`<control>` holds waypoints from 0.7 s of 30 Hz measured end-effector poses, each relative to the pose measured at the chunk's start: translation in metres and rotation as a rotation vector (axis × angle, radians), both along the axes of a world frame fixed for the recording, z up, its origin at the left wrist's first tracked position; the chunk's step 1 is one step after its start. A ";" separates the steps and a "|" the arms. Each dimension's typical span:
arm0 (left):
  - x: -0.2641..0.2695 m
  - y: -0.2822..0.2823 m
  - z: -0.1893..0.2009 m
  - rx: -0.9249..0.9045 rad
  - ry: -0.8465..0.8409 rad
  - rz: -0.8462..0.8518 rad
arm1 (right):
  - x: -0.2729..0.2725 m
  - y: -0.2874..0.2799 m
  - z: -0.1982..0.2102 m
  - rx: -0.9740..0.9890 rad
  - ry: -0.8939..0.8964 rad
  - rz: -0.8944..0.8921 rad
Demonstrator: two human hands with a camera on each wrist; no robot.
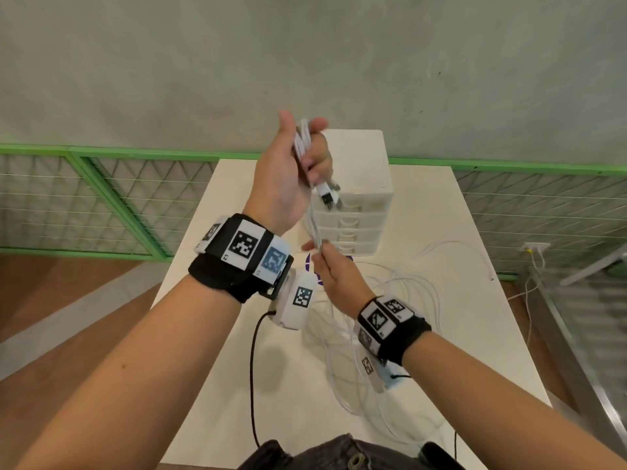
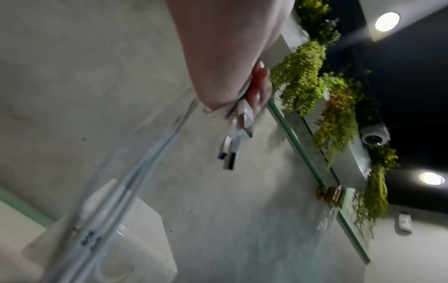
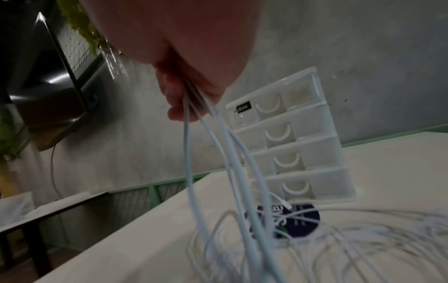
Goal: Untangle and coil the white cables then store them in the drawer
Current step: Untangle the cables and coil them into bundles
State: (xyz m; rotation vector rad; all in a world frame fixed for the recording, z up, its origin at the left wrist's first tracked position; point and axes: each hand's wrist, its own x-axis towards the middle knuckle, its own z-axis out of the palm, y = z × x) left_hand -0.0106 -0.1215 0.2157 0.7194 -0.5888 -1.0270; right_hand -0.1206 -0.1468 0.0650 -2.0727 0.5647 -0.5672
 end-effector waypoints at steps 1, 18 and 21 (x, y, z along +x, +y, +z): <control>0.005 -0.001 -0.001 -0.028 0.002 0.063 | -0.005 0.004 -0.005 0.008 0.030 0.034; -0.005 0.020 -0.060 0.647 -0.933 -0.532 | -0.038 -0.070 0.041 -0.283 -0.175 -0.198; -0.020 0.020 -0.051 0.480 -0.702 -0.585 | -0.032 -0.072 0.034 -0.273 -0.154 -0.158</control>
